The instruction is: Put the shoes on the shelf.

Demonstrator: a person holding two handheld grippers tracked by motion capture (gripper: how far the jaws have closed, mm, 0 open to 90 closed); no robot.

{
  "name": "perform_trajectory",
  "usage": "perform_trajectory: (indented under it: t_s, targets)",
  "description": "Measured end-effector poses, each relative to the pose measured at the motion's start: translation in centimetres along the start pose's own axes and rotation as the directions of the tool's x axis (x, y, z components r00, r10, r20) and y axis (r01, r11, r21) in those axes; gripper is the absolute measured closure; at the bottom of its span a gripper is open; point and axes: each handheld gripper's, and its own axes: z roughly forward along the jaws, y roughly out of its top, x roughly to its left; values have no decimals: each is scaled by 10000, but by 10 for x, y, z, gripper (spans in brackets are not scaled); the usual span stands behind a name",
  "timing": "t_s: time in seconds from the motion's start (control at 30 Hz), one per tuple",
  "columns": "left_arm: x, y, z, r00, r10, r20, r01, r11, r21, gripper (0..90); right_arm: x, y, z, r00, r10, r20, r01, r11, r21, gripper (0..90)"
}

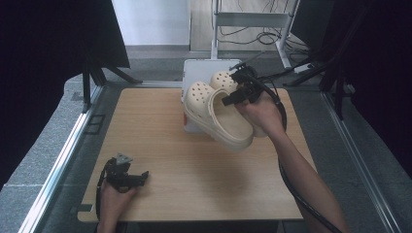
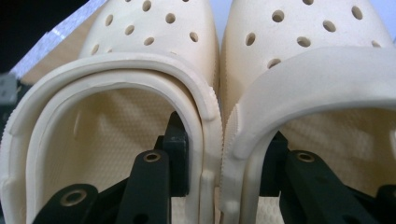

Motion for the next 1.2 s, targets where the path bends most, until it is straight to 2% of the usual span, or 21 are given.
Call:
perform_trajectory:
  t_s: [0.27,0.57,0.77,1.0,1.2]
  targets:
    - [0,0,0,10000,54,-24,-54,10000,-19,0,-13,32,18,9934,976,605,-967,9952,-181,648]
    - [-1,0,0,10000,22,4,-22,10000,-38,0,-21,64,39,9732,1949,1222,-1896,9804,-540,648]
    - [0,0,0,10000,42,36,-42,10000,-15,0,-29,81,57,9513,2728,1433,-2640,9614,-774,647]
    - [-1,0,0,10000,47,42,-47,10000,-16,0,-41,102,76,9254,3194,2039,-3058,9473,-957,646]
    - [-1,0,1,10000,57,77,-57,10000,-12,0,-46,116,97,9079,3547,2233,-3390,9347,-1065,646]
